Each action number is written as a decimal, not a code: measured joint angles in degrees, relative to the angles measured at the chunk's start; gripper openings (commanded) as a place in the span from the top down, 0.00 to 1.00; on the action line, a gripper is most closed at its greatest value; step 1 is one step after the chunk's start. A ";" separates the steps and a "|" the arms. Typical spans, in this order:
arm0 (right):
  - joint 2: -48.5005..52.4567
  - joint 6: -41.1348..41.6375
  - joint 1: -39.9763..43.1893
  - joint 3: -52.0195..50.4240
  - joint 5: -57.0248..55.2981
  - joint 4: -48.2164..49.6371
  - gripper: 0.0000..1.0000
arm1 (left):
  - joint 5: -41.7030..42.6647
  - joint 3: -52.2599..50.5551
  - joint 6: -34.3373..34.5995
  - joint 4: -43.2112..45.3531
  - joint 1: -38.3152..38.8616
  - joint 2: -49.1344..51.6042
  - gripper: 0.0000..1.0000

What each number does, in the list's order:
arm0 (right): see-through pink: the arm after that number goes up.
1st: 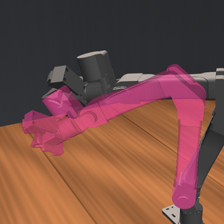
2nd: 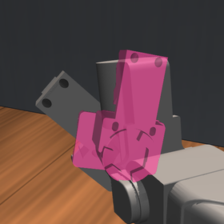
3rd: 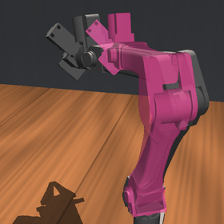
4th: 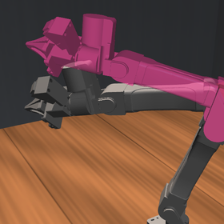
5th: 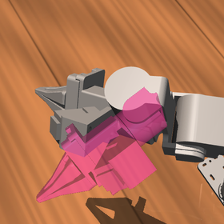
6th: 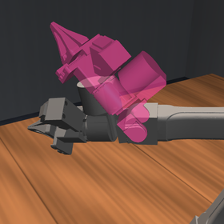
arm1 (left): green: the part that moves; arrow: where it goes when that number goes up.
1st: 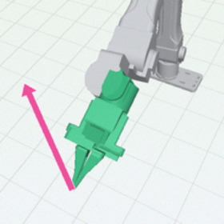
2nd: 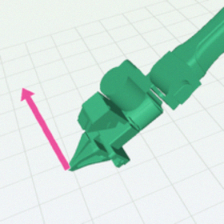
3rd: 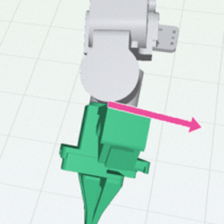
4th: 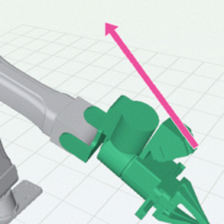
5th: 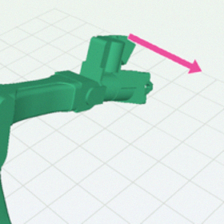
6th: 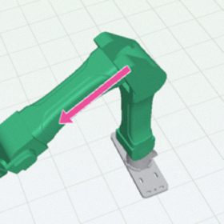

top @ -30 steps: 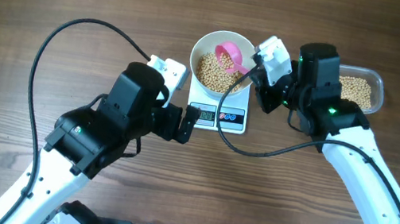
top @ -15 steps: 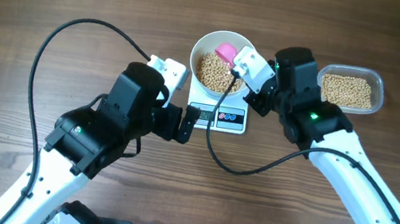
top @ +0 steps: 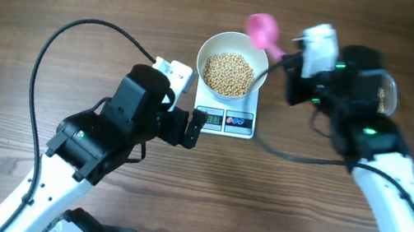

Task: Scoop item into bowl and weigh 150g on scale
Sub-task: 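Move the empty scoop back right to the soybean tub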

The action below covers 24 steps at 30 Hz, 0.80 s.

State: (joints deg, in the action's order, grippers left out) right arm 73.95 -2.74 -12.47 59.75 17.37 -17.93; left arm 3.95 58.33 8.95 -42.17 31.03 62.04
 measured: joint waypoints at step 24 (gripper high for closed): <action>0.68 -20.20 27.15 0.48 -14.86 -18.93 0.96 | 0.00 0.00 0.00 0.02 0.00 0.00 0.00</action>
State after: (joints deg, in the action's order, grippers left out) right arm 74.63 -22.94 14.68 60.23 2.50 -36.86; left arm 3.95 58.33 8.95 -42.15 31.03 62.04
